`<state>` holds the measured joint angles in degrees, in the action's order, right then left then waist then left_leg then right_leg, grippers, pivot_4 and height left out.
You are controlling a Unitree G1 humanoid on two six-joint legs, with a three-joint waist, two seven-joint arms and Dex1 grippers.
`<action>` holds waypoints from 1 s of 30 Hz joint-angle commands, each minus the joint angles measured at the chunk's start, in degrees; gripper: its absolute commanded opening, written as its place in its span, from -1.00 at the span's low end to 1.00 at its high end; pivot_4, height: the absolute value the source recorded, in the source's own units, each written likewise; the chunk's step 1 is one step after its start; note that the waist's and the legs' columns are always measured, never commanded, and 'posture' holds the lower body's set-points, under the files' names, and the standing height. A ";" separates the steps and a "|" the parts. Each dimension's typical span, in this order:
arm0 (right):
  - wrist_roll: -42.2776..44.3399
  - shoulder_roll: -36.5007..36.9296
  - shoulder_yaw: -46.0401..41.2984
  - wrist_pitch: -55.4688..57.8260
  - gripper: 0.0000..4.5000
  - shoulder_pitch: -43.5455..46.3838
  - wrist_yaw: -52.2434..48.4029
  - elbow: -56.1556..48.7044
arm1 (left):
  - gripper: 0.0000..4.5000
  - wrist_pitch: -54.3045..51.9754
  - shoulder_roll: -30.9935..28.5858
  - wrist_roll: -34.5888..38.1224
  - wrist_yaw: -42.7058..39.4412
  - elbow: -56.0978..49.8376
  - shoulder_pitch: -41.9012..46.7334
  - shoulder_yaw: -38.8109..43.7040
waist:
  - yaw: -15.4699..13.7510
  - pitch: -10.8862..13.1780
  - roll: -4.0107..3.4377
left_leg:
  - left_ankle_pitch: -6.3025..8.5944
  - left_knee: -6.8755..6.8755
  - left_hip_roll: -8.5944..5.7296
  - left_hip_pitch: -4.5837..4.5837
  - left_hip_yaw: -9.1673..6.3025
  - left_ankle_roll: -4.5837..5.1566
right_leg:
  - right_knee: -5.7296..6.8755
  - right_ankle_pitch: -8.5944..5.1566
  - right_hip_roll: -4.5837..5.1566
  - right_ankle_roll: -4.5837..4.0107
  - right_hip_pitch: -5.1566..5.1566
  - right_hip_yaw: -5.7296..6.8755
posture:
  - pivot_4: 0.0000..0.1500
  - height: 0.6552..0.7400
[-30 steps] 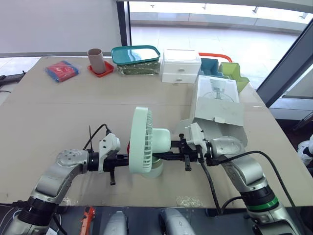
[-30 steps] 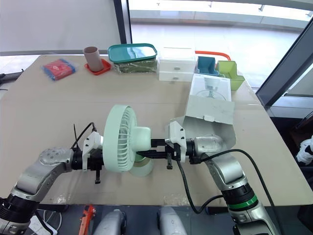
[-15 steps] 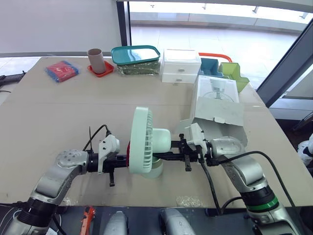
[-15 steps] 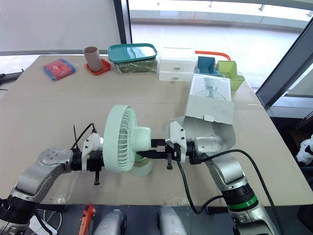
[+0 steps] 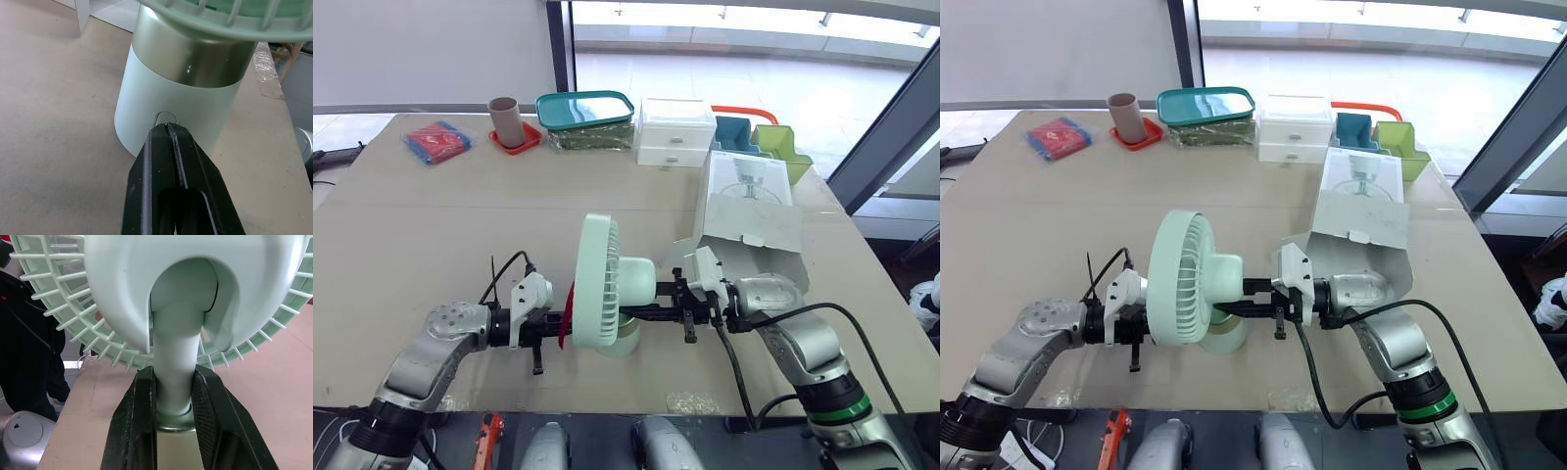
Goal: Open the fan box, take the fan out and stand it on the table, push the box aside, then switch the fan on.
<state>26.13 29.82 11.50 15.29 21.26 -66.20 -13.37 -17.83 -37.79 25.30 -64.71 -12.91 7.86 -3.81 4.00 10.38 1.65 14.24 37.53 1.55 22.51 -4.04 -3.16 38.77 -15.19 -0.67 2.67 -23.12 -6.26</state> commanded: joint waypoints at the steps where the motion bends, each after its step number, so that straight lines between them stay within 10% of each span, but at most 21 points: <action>1: -0.66 1.18 0.51 0.95 -0.80 -0.74 -0.51 0.05 | -0.98 0.74 -0.47 -0.10 1.07 -1.85 -0.56 1.34 | 0.00 0.00 0.00 | 0.00 0.00 0.00 0.00 0.00 0.00 | 0.00 0.00 0.00 0.00 0.00 0.00 | 1.00 1.00; 30: 0.83 0.46 -0.34 1.62 -0.80 -0.17 0.24 -0.57 | -0.98 2.88 1.67 -0.29 8.97 -1.72 -4.15 6.49 | 0.00 0.00 0.00 | 0.00 -0.01 0.01 0.00 0.00 0.00 | 0.00 0.00 0.00 -0.01 -0.01 0.00 | 1.00 1.00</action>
<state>26.74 29.52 11.46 15.94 21.30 -65.80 -13.38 -14.44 -35.78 23.56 -56.58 -11.95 4.56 0.70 3.99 10.38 1.65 14.24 37.52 1.57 22.51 -4.04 -3.16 38.77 -15.19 -0.67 2.66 -23.13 -6.26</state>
